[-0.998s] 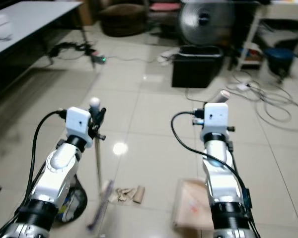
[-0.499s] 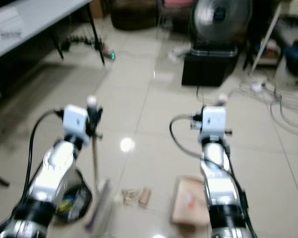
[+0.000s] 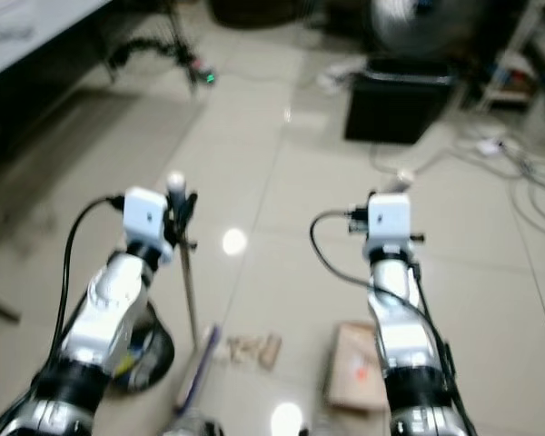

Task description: Sweep floor

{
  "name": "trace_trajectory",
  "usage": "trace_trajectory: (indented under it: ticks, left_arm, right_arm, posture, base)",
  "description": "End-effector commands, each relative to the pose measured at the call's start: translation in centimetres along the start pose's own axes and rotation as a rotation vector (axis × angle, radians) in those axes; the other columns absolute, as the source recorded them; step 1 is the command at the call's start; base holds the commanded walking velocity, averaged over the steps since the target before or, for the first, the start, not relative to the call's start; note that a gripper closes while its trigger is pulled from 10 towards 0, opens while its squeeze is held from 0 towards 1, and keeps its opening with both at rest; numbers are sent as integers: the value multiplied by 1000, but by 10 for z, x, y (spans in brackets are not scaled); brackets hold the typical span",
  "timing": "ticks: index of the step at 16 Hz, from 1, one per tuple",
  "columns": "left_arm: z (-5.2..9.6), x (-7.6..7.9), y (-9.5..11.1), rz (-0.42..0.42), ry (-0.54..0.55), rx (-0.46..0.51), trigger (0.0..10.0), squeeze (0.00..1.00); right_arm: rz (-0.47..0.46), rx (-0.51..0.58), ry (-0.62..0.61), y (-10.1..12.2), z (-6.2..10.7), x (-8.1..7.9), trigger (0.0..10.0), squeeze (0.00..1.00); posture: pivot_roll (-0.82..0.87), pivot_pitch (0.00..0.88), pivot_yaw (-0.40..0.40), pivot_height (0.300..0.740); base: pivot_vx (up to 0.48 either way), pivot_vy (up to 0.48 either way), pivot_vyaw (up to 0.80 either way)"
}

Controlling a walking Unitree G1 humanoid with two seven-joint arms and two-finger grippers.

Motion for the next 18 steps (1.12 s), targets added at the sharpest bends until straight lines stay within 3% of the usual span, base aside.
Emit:
trace_trajectory:
  ticks: [1, 5, 13, 18]
  left_arm:
    - [-1, -7, 3, -31, 3, 7, 10000, 0]
    - [-2, -5, 4, -35, -8, 9, 10000, 0]
    - [0, -4, -4, 22, 59, 32, 10000, 0]
    - [-3, 8, -9, 81, 81, 40, 10000, 0]
  right_arm:
    - [-51, 47, 3, 10, -2, -8, 10000, 0]
    - [-69, 66, -28, 7, -1, -3, 10000, 0]
    - [-57, 113, 38, 0, -1, -20, 10000, 0]
    - [-25, 126, 136, -5, 1, -51, 10000, 0]
  posture:
    - [-63, 205, 48, 740]
    - [-48, 243, 39, 740]
    - [-42, 255, 20, 740]
    - [-39, 247, 14, 740]
  base:
    - [364, 0, 0]
    - [362, 0, 0]
    - [0, 0, 0]
    - [0, 0, 0]
Point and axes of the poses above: a point about 5 cm out from each wrist's last joint towards the gripper, its own z axis pointing back from the gripper into the wrist, its own y axis along the axis of the wrist's last joint, x = y × z, the point moved 4 cm from there along -z, pointing out of the wrist towards the gripper, and after that the axes turned 5 degrees about -z, right-handed, at the moved point
